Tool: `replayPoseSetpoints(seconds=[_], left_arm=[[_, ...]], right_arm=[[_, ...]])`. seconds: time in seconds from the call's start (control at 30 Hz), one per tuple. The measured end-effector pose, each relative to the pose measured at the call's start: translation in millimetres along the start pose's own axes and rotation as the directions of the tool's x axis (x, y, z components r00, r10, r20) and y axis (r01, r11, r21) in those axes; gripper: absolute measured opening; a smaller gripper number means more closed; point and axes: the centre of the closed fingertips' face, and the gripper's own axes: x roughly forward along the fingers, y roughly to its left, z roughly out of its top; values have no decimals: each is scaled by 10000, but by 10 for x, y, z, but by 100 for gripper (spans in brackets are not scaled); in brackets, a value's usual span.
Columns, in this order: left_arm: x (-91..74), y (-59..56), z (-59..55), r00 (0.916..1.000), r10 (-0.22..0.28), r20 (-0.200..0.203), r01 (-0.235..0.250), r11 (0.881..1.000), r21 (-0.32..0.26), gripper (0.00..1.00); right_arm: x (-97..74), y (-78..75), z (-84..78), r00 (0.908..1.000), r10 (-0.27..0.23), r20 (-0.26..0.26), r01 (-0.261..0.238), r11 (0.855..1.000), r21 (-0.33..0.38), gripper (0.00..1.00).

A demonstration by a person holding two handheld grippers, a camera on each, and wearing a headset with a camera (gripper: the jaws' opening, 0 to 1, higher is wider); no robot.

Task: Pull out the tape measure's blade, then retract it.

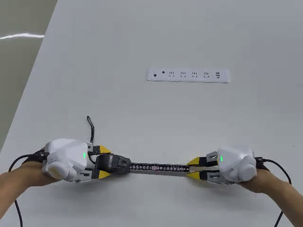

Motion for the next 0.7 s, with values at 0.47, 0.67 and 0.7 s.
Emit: replayPoseSetpoints(seconds=[0.47, 0.67, 0.7], left_arm=[[-10, 0, -1, 10000, 0, -77, 0, 10000, -38, 28], [-5, 1, 8, 9999, -29, -146, 29, 10000, -11, 28], [-5, 0, 9, 9999, -27, -153, 27, 10000, -13, 28]], right_arm=[[-125, -8, -66, 9999, -106, 43, 105, 9999, 121, 8], [-184, 0, -113, 9999, -124, 33, 124, 9998, 158, 8], [-190, 2, -118, 9999, -123, 36, 123, 9998, 172, 8]])
